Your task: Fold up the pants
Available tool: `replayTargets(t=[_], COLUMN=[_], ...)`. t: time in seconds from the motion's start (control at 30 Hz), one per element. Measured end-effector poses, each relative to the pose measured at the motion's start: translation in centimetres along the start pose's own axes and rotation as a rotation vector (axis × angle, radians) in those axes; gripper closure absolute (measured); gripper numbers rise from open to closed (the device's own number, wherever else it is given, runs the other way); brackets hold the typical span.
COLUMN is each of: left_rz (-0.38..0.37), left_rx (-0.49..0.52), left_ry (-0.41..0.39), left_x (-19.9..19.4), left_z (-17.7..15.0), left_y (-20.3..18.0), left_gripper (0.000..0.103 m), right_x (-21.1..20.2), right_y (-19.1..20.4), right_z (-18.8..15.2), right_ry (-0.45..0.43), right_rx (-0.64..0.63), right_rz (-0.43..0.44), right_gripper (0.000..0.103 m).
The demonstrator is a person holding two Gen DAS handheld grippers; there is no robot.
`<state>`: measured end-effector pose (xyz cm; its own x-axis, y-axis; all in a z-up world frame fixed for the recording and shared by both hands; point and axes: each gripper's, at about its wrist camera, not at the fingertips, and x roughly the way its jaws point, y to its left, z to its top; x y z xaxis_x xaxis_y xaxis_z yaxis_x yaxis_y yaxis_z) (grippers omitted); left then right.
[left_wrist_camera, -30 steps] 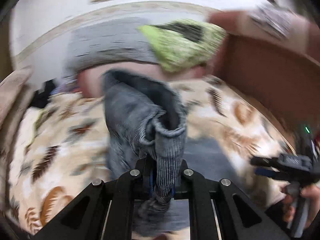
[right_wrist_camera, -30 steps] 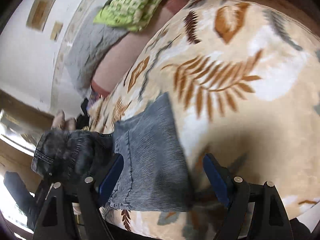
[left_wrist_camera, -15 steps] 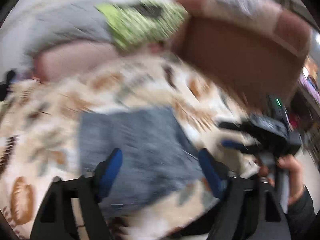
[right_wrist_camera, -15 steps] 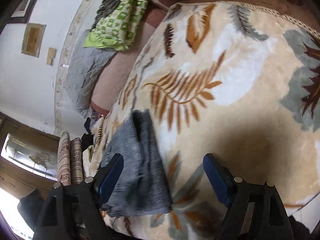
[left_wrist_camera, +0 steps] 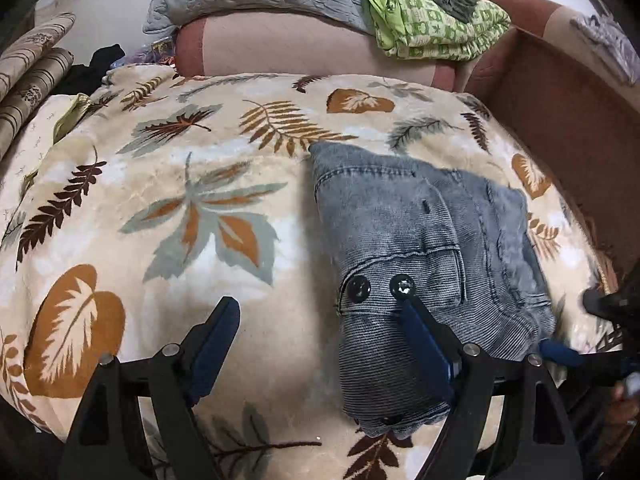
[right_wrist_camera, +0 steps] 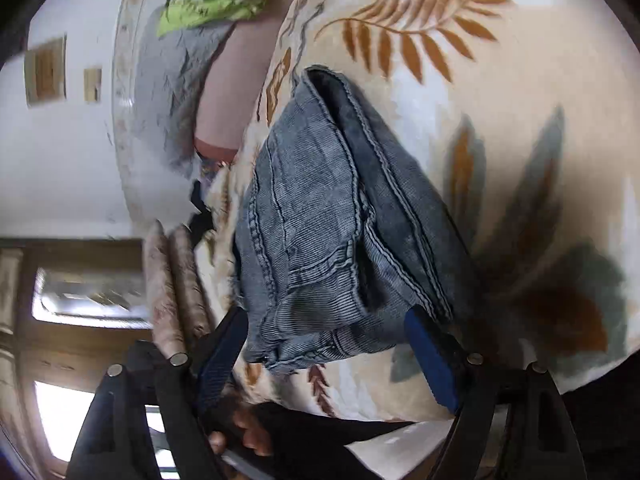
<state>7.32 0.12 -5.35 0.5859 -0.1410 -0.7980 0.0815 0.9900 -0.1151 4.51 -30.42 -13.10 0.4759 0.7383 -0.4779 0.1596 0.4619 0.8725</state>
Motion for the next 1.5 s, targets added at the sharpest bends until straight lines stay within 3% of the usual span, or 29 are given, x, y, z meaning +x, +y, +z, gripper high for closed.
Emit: replayTargets(t=[0.13,0.2,0.27,0.33,0.37,0.4,0.53,0.63,0.7,0.73,0.77,0.83,0.93,1.0,1.07,1.17,1.27,1.3,1.33,1.37,1.4,1.43,1.5], left_rz=[-0.002,-0.003,-0.004,-0.009,-0.012,-0.014,-0.009,0.009,0.025,0.059,0.1,0.157,0.153,0.145,0.143,0.146,0.148,0.148,0.148,0.146,0.139,0.137,0.131], left_rx=[0.001,-0.007,-0.01,-0.007,-0.004,-0.002,-0.03,-0.045,0.006,0.08,0.177,0.219,0.19,0.203,0.197,0.189,0.19,0.19,0.19,0.19,0.189,0.19,0.196], left_ry=[0.007,0.012,0.01,0.01,0.011,0.014,-0.059,-0.142,-0.107,-0.019,0.071,-0.007,0.003,0.005,0.002,-0.005,-0.004,-0.003,-0.003,-0.003,-0.003,-0.002,-0.006], left_x=[0.6,0.7,0.6,0.6,0.6,0.4,-2.1,-3.7,-2.4,-0.3,2.2,2.5,2.7,3.0,3.1,3.1,3.0,2.8,2.8,2.8,2.8,2.9,2.9], left_z=[0.0,-0.1,-0.2,-0.2,-0.1,0.0,1.2,2.3,2.2,1.6,0.4,-0.9,-0.8,-0.7,-0.7,-0.8,-0.9,-0.9,-0.9,-0.9,-0.9,-0.9,-0.9], left_y=[-0.3,-0.2,-0.2,-0.1,0.0,0.1,0.5,0.1,-1.3,-2.6,-4.1,-4.9,-4.7,-4.7,-4.6,-4.7,-4.7,-4.8,-4.8,-4.8,-4.8,-4.8,-4.8], left_gripper=[0.019,0.019,0.019,0.019,0.019,0.019,0.019,0.018,0.014,0.014,0.014,0.014,0.014,0.014,0.014,0.013,0.013,0.013,0.013,0.013,0.013,0.013,0.013], right_x=[0.3,1.5,2.4,2.6,2.6,2.2,0.3,0.2,1.5,2.2,2.9,2.5,0.6,-1.3,-2.7,-1.3,2.2,3.9,5.0,7.0,8.9,8.9,8.0], right_y=[1.8,1.3,1.0,1.6,2.4,3.5,8.1,8.2,5.8,4.6,3.4,2.9,3.7,5.4,7.7,10.1,11.5,11.6,11.0,9.0,5.9,4.5,5.2], right_z=[0.5,1.1,1.5,1.3,1.3,1.1,0.2,-0.1,0.2,0.3,0.2,0.1,0.4,0.9,1.4,2.7,6.0,6.9,7.8,9.1,10.1,10.3,10.0], right_ry=[-0.02,-0.006,0.022,0.022,0.014,-0.003,-0.085,-0.095,-0.051,-0.032,-0.005,-0.018,-0.043,-0.114,-0.155,-0.121,-0.062,-0.05,-0.052,-0.04,0.008,-0.014,-0.033], right_rx=[-0.051,-0.013,0.022,-0.017,-0.054,-0.104,-0.331,-0.41,-0.394,-0.371,-0.35,-0.342,-0.344,-0.369,-0.387,-0.399,-0.378,-0.375,-0.379,-0.346,-0.256,-0.218,-0.225], right_rz=[-0.045,-0.064,-0.087,-0.122,-0.143,-0.164,-0.285,-0.37,-0.417,-0.427,-0.423,-0.395,-0.411,-0.431,-0.36,-0.234,-0.135,-0.139,-0.199,-0.363,-0.454,-0.387,-0.371], right_gripper=[0.022,0.03,0.069,0.08,0.092,0.094,0.095,0.096,0.095,0.095,0.093,0.092,0.088,0.086,0.084,0.082,0.08,0.078,0.069,0.055,0.054,0.056,0.057])
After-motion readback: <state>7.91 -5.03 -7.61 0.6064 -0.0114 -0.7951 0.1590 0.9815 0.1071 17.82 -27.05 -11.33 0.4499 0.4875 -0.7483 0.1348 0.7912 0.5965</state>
